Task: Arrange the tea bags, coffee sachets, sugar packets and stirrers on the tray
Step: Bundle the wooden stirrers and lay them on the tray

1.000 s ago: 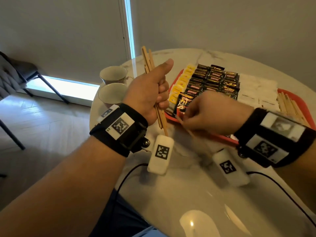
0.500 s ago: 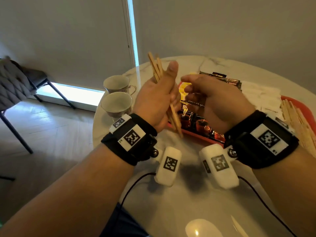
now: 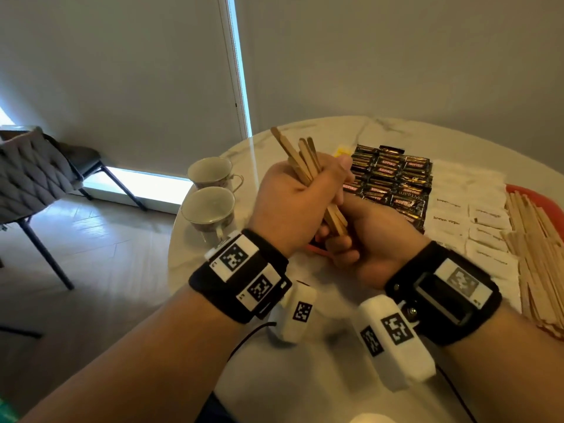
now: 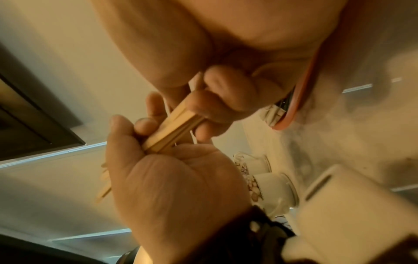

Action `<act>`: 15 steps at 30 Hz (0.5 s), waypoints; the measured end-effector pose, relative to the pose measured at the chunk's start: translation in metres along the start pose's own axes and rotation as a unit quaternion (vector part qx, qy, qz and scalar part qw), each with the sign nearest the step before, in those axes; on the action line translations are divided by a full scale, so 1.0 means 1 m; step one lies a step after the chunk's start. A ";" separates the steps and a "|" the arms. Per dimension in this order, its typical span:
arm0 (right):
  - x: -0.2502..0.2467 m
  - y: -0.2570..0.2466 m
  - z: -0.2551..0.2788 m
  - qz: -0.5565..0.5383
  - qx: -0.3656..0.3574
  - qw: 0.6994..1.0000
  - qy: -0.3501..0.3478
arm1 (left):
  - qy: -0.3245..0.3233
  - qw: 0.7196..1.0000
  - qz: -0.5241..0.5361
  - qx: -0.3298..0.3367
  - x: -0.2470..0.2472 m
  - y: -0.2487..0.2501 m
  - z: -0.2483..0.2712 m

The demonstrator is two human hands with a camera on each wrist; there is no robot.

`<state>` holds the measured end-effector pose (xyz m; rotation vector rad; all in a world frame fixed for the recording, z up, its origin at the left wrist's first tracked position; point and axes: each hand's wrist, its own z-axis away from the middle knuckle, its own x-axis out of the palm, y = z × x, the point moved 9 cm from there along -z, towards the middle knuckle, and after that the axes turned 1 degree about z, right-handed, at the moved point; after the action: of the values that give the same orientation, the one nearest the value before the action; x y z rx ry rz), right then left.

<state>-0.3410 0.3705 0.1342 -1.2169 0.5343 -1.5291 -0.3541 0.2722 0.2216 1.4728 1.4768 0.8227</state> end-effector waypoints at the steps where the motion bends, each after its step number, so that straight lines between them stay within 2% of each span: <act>1: 0.001 -0.001 0.001 0.010 -0.005 1.000 -0.007 | -0.006 1.000 -0.013 0.006 0.001 0.002 -0.001; 3: 0.002 -0.002 0.004 0.028 -0.010 1.000 -0.008 | -0.015 0.999 -0.040 0.024 0.003 0.007 -0.005; 6: -0.005 -0.005 0.006 0.043 -0.016 0.998 0.031 | -0.013 0.995 -0.078 0.068 0.003 0.019 -0.009; 9: -0.008 -0.003 0.007 0.037 -0.010 0.998 0.055 | 0.026 0.990 -0.074 0.121 -0.001 0.034 -0.007; 12: -0.004 -0.001 0.009 0.018 -0.001 0.999 0.041 | 0.078 0.969 -0.095 0.213 -0.009 0.054 -0.001; 15: -0.004 -0.002 0.011 0.004 0.003 0.999 0.043 | 0.084 0.950 -0.148 0.262 -0.008 0.068 0.002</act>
<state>-0.3321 0.3776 0.1386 -1.1470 0.5902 -1.5806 -0.3243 0.2693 0.2834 1.5193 2.1002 0.3913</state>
